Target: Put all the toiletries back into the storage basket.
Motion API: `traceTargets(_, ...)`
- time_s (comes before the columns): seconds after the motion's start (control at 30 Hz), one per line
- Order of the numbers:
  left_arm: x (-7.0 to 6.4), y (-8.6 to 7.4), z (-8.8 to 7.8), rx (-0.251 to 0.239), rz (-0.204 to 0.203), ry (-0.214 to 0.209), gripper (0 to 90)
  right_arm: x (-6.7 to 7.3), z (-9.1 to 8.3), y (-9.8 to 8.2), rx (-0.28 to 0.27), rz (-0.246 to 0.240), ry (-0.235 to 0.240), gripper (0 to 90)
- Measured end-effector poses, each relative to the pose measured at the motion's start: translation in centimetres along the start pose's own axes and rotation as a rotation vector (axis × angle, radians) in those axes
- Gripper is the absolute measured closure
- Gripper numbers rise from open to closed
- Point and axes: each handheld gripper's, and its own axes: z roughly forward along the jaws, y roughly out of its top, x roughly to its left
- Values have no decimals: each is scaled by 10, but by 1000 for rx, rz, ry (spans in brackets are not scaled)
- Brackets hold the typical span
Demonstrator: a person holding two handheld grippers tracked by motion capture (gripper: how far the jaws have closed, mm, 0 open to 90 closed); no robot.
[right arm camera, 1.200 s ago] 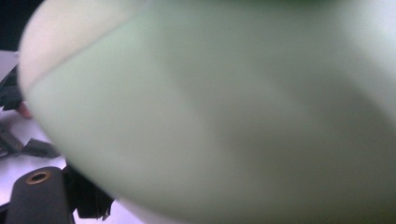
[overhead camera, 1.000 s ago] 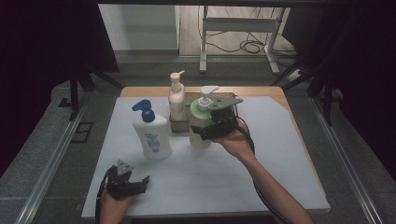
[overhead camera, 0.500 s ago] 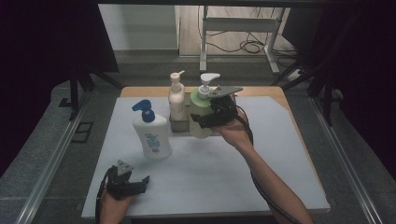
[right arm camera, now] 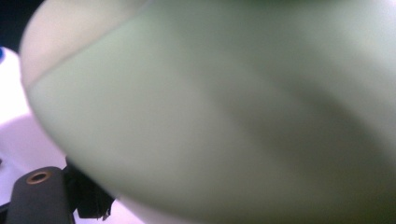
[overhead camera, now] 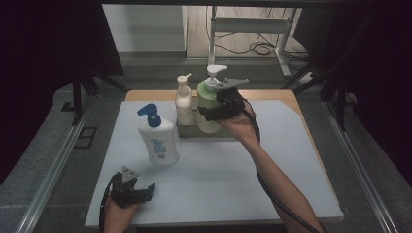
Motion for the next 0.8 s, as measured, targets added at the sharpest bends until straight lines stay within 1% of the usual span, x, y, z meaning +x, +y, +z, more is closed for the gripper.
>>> traceTargets(0.5, 0, 0, 0, 2, -2, -1, 104, -19, 19, 7, -13, 16, -47, 130)
traceTargets(0.8, 0, 0, 0, 3, -2, 0, 104, -24, 33, 8, -8, 8, -65, 130)
